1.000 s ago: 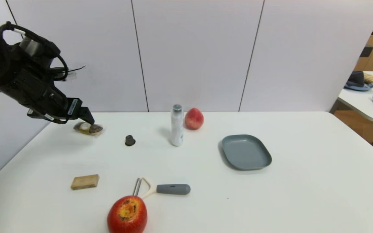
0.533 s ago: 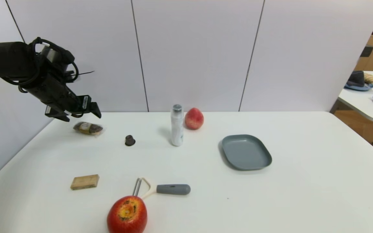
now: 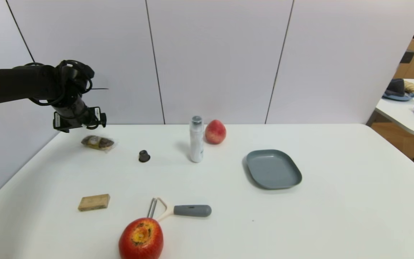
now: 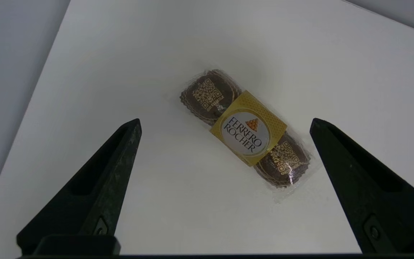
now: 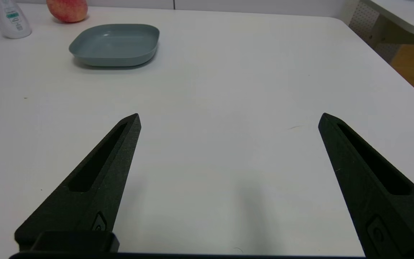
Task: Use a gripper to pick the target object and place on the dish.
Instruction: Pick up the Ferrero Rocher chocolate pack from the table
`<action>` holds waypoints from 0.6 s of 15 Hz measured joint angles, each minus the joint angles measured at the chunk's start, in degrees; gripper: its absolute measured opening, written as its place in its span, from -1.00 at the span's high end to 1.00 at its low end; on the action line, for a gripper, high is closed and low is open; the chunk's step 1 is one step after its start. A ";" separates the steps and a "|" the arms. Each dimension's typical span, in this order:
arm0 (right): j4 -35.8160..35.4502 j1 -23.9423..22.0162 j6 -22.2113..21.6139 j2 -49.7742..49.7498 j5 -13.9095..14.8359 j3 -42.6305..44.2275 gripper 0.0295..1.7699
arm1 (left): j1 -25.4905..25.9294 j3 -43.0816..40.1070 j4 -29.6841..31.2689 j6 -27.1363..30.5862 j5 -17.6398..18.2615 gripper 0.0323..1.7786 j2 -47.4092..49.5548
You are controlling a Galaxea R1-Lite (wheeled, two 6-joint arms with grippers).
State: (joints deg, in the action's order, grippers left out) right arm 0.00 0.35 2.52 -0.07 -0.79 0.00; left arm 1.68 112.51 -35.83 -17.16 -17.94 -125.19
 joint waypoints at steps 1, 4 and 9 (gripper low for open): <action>0.00 0.00 0.00 0.00 0.02 0.00 -0.93 | -0.15 0.04 0.13 -1.72 -0.10 -0.90 -0.65; 0.00 0.00 0.00 0.00 0.02 0.00 -0.93 | -0.50 0.22 0.20 -4.39 -0.13 -0.90 -2.13; 0.00 0.00 0.00 0.00 0.02 0.00 -0.93 | -0.87 0.20 1.10 -8.16 -0.13 -0.90 -4.23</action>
State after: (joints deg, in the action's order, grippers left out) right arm 0.00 0.35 2.52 -0.07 -0.77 0.00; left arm 0.82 112.70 -34.73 -25.32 -18.08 -129.42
